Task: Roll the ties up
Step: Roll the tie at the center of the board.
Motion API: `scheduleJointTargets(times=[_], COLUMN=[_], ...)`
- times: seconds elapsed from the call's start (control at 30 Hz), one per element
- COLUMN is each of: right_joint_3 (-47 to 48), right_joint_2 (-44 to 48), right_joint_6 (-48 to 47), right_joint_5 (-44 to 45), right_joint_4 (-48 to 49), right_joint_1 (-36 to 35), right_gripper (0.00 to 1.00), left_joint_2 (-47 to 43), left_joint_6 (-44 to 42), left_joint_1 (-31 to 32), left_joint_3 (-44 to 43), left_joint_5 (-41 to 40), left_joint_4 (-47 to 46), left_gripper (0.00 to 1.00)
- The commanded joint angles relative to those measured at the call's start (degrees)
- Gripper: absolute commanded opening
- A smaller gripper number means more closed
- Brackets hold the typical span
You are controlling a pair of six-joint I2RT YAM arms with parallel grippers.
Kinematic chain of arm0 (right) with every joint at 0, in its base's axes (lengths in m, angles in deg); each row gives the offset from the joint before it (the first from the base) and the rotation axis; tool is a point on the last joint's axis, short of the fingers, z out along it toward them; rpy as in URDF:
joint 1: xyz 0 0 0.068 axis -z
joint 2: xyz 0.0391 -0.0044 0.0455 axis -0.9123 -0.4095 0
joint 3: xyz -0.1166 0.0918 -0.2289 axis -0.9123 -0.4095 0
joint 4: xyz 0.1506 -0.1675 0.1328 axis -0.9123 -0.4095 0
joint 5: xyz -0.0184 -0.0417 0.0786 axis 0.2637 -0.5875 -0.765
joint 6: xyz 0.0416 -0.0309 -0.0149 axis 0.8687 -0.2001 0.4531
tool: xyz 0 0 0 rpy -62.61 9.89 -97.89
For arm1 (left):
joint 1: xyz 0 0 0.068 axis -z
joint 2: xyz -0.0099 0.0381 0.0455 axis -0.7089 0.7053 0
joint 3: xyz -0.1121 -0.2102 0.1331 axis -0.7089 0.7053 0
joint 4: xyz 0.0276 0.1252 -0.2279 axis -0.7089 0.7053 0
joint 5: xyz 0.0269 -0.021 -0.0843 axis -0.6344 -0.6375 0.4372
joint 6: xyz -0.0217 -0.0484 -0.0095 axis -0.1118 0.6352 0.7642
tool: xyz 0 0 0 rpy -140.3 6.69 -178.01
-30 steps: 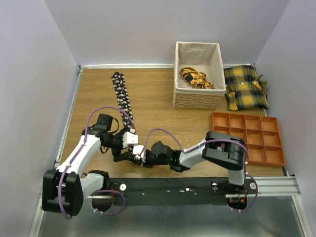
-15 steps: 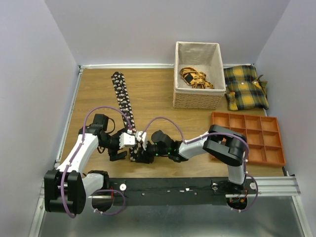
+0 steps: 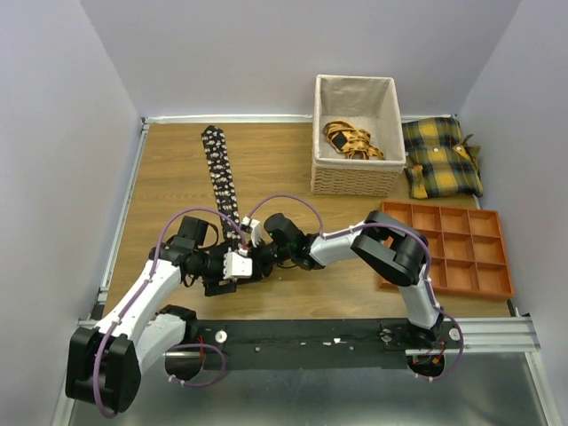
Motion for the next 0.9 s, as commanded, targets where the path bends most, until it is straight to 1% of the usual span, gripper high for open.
scheduleJointTargets(times=[0.0, 0.07, 0.13, 0.23, 0.37, 0.43, 0.5, 0.67, 0.83, 0.87], right_joint_3=[1.9, 4.0, 5.0, 4.9, 6.3, 6.7, 6.9, 7.9, 8.9, 9.1], right_joint_2=[-3.9, -6.5, -7.5, -7.2, -7.3, -7.2, -7.4, -8.4, -8.8, -9.3], right_joint_6=[9.3, 11.1, 11.2, 11.3, 11.3, 10.6, 10.8, 11.9, 13.0, 13.3], right_joint_5=[-6.8, -9.5, -9.8, -9.0, -9.6, -9.6, -9.9, -10.9, -10.8, -11.0], right_joint_4=[-4.9, -5.6, -7.1, -7.9, -11.0, -11.9, -12.5, -11.5, -11.4, -10.9], right_joint_1=[3.5, 4.8, 5.0, 5.0, 5.2, 5.1, 5.1, 5.3, 5.4, 5.6], right_gripper=[0.13, 0.14, 0.14, 0.14, 0.14, 0.14, 0.15, 0.16, 0.16, 0.16], left_joint_2=[-1.6, -2.4, -3.0, -0.8, 2.7, 5.0, 6.4, 7.1, 6.5, 6.5], left_joint_6=[1.4, 1.6, 2.8, 3.7, 4.0, 5.5, 5.5, 3.1, 3.1, 3.1], left_joint_1=[2.1, 2.4, 3.7, 5.3, 6.4, 7.1, 7.5, 7.6, 8.6, 8.9], left_joint_3=[2.4, 3.7, 4.6, 4.3, 2.1, 1.2, 0.6, -0.4, 0.6, 0.8], left_joint_5=[-4.6, -5.0, -6.1, -9.3, -8.8, -10.2, -11.0, -7.9, -7.2, -7.6], left_joint_4=[-6.4, -8.5, -12.0, -13.4, -12.8, -13.5, -13.2, -8.8, -9.3, -9.8], left_gripper=[0.87, 0.82, 0.80, 0.79, 0.80, 0.80, 0.72, 0.63, 0.61, 0.63])
